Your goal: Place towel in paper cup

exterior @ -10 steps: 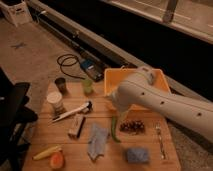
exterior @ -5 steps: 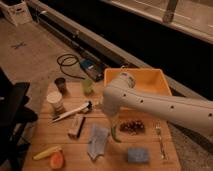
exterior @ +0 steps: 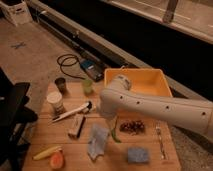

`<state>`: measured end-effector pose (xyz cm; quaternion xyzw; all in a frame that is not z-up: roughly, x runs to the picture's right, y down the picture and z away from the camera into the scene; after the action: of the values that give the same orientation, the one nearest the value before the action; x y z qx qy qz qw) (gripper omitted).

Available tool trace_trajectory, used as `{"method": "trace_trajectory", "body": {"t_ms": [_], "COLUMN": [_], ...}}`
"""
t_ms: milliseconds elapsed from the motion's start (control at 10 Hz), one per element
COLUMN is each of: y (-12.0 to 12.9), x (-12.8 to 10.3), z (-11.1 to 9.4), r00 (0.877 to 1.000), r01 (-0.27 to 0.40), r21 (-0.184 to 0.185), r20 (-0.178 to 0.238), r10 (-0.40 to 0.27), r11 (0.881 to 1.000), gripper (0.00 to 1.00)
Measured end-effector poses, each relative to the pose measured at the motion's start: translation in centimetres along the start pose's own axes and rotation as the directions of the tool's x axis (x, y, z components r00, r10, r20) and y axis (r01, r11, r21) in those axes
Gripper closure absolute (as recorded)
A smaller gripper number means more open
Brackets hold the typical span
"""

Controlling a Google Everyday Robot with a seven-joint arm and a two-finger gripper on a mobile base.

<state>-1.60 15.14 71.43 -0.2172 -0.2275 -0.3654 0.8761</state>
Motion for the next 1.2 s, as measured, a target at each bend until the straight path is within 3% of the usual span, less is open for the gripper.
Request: {"method": "trace_trajectory", "body": {"t_ms": [200, 500, 700, 1000, 1200], "y": [-0.1, -0.3, -0.6, -0.9, 0.1], "x": [0.1, 0.2, -0.4, -2.5, -3.7], "z": [0.2, 2.5, 4.2, 8.6, 11.5], "r00": [1.000, 0.991, 0.984, 0.967, 0.958], "r01": [0.004, 0.013, 0.028, 0.071, 0.092], "r21": [0.008, 0.023, 0.009, -0.054, -0.133], "r20": [0.014, 0.133, 0.177, 0.249, 0.284], "r10": [-0.004, -0.016, -0.029, -0.055, -0.051], "r11": [1.000, 1.000, 1.000, 0.996, 0.987], "gripper": [0.20, 0.20, 0.20, 0.20, 0.20]}}
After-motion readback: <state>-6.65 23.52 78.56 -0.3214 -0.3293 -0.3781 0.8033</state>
